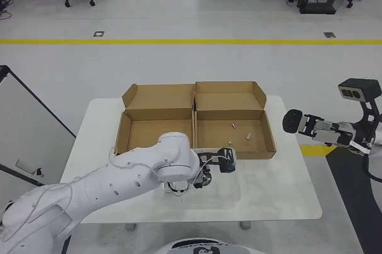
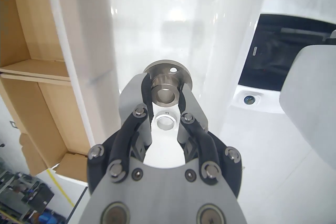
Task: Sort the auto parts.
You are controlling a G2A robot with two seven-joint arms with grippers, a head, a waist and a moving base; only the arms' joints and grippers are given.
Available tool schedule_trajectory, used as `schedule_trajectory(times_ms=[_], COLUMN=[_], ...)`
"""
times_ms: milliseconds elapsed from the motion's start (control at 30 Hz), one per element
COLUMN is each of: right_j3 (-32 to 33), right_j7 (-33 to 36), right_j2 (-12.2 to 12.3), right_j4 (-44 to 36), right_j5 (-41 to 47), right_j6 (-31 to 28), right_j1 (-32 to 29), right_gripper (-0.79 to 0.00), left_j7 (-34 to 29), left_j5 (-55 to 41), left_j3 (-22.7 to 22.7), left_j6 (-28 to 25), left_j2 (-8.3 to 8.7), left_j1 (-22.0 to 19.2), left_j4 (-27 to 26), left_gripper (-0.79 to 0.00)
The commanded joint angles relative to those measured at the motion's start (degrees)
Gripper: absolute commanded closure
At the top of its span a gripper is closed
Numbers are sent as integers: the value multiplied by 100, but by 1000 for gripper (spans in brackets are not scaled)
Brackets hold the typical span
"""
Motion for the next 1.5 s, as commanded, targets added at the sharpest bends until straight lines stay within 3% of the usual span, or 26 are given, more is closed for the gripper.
schedule_trajectory(times_ms=[0,200,367,567,833,1267,1333,1467], right_j3=[0,0,0,0,0,0,0,0], right_j7=[0,0,0,0,0,0,0,0], right_j2=[0,0,0,0,0,0,0,0], right_j4=[0,0,0,0,0,0,0,0], right_j5=[-1,-1,-1,-1,-1,-1,-1,-1], right_j6=[0,0,0,0,0,0,0,0], right_j1=[0,0,0,0,0,0,0,0], right_gripper=[-785,-785,-785,-785,-785,-785,-785,-785], left_j7=[106,647,1344,2240,3040,3069,3239,3588], left_j5=[-162,-776,-1411,-2052,-2662,-2655,-2665,-3105], left_j3=[-410,-1536,-2293,-2914,-2982,-2948,-2980,-3196], left_j6=[-212,-1075,-1891,-2788,-3588,-3617,-3486,-3704], left_j2=[190,657,892,1134,1383,1418,1414,1455], left_j1=[252,1102,1606,1866,1743,1675,1719,1809], left_j4=[-147,-453,-452,-313,67,130,141,326], left_gripper=[0,0,0,0,0,0,0,0])
